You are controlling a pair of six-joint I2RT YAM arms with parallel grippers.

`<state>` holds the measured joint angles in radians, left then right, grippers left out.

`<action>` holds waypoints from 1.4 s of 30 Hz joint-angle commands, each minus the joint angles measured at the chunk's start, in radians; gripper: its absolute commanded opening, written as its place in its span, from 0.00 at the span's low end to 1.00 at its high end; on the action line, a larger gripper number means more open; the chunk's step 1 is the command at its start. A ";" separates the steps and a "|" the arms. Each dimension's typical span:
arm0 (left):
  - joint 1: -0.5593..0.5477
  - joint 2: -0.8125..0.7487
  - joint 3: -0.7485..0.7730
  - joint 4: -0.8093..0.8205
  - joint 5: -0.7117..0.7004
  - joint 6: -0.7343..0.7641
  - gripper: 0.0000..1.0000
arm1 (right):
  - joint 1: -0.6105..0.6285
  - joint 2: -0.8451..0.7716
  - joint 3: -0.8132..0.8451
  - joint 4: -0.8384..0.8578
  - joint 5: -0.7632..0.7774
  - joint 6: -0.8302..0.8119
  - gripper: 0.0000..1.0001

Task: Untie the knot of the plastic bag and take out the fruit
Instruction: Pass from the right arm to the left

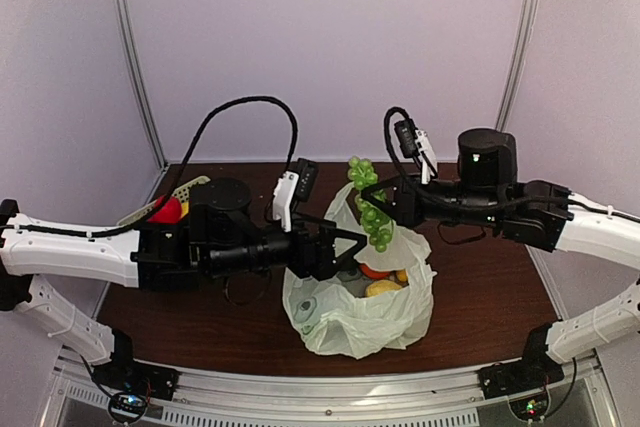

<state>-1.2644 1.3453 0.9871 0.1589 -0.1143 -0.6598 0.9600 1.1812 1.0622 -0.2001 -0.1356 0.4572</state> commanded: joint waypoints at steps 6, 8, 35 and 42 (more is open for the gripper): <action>0.000 0.009 -0.002 0.234 0.169 -0.011 0.91 | 0.039 -0.069 0.007 0.183 -0.258 0.109 0.00; -0.001 0.019 0.003 0.277 0.213 -0.012 0.93 | 0.050 -0.066 0.007 0.184 -0.270 0.114 0.00; 0.000 0.013 -0.036 0.287 0.159 -0.042 0.19 | 0.074 -0.095 -0.079 0.265 -0.288 0.247 0.14; 0.000 -0.009 -0.050 0.240 0.133 -0.064 0.08 | 0.074 -0.115 -0.107 0.271 -0.235 0.249 0.40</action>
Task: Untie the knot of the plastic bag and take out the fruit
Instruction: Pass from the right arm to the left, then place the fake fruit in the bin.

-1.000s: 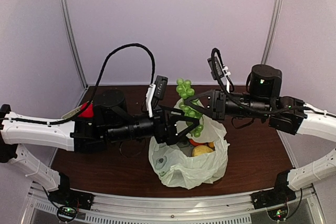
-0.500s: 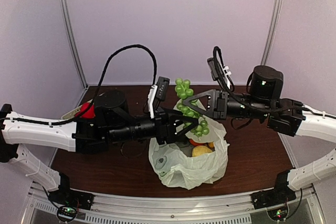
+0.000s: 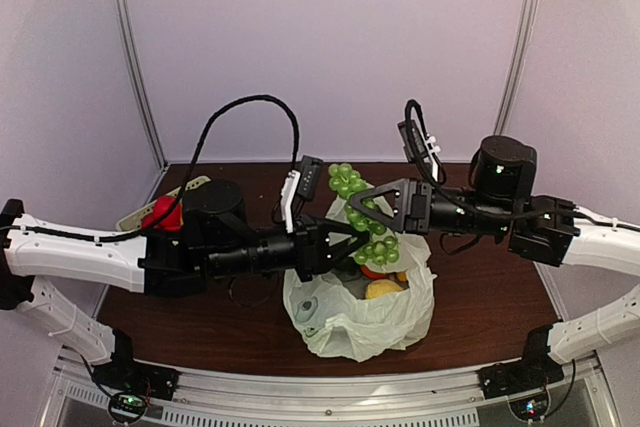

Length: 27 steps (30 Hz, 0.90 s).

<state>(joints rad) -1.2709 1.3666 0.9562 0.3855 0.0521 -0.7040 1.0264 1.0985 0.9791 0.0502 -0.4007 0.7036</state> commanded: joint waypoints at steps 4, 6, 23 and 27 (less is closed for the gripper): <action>0.005 -0.046 -0.030 0.008 -0.037 -0.028 0.00 | 0.008 -0.058 -0.030 -0.001 0.070 -0.007 0.56; 0.006 -0.051 -0.032 0.004 -0.037 -0.031 0.00 | 0.006 -0.070 -0.031 -0.018 0.092 -0.015 0.67; 0.189 -0.332 -0.090 -0.393 -0.201 -0.065 0.00 | 0.003 -0.191 -0.016 -0.275 0.371 -0.088 0.90; 0.381 -0.422 -0.088 -0.553 -0.161 -0.075 0.00 | 0.004 -0.229 -0.042 -0.286 0.413 -0.081 0.90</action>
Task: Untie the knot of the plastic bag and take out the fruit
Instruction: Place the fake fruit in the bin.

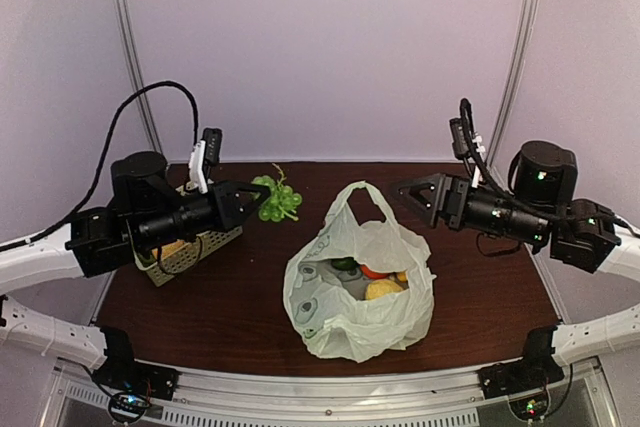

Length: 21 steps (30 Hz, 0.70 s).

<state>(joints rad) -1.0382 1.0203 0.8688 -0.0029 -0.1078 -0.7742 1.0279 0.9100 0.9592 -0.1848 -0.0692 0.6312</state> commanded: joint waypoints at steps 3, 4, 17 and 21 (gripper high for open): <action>0.321 -0.090 0.013 -0.240 0.067 0.041 0.00 | 0.002 -0.058 -0.039 -0.060 0.105 -0.001 0.90; 0.372 -0.082 0.020 -0.260 0.097 0.054 0.00 | 0.002 -0.063 -0.044 -0.062 0.108 0.004 0.90; 0.687 0.245 0.139 -0.226 0.248 0.228 0.00 | 0.004 -0.131 -0.100 -0.092 0.100 0.052 0.90; 0.722 0.332 0.187 -0.220 0.236 0.284 0.00 | 0.003 -0.153 -0.113 -0.107 0.114 0.056 0.90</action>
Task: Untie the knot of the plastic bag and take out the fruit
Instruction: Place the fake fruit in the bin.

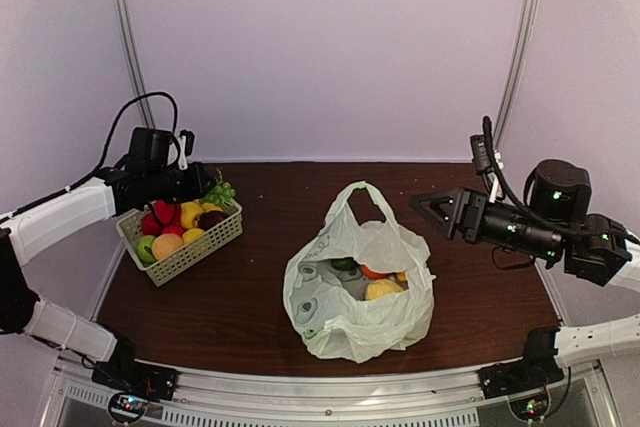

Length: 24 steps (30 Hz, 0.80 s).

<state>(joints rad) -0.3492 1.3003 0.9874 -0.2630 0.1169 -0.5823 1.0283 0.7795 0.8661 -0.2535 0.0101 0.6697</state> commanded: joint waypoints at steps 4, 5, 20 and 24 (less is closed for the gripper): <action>0.062 0.135 0.112 0.052 0.010 0.143 0.00 | 0.004 -0.022 -0.015 -0.049 0.038 0.013 0.90; 0.067 0.166 0.123 0.053 0.012 0.160 0.00 | 0.004 -0.020 -0.015 -0.049 0.038 0.013 0.90; 0.110 0.375 0.180 0.060 -0.041 0.203 0.00 | 0.003 -0.003 -0.028 -0.035 0.021 0.018 0.90; 0.110 0.367 0.184 0.049 -0.045 0.194 0.25 | 0.004 -0.006 -0.034 -0.036 0.012 0.018 0.90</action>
<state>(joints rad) -0.2447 1.6752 1.1412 -0.2405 0.0856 -0.3893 1.0283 0.7830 0.8524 -0.2802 0.0265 0.6834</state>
